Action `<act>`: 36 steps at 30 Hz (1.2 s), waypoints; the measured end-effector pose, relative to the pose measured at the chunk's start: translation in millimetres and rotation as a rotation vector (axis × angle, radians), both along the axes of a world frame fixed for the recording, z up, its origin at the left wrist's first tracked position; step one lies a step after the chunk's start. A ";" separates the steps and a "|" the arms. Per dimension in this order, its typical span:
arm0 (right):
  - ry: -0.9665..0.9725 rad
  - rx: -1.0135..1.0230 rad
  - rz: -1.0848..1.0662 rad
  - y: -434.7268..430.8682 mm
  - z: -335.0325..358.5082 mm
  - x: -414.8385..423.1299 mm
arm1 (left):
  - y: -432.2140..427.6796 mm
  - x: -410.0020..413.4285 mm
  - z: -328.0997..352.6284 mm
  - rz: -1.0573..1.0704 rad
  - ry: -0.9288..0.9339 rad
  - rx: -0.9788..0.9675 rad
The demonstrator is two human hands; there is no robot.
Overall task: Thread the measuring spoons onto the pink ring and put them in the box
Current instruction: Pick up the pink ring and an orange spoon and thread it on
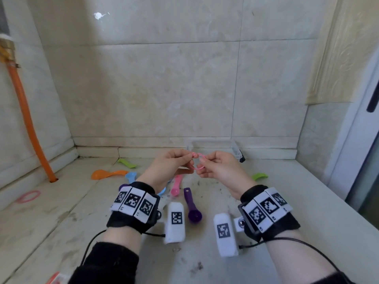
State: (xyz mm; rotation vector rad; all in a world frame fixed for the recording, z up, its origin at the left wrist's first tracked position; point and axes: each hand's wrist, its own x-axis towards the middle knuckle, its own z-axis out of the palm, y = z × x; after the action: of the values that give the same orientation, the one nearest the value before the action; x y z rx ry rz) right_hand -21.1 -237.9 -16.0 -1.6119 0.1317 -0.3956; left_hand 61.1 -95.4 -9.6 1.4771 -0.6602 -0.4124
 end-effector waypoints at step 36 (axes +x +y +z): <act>0.144 0.202 -0.067 -17.8 -10.6 -1.2 | 21.0 54.6 -25.5 0.367 -0.203 0.882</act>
State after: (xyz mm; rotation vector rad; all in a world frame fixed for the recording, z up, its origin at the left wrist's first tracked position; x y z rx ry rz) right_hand -22.3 -255.7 -26.6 -1.4379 0.3259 -0.3065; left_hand 115.7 -74.4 -35.1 2.4541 -0.3447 -0.2718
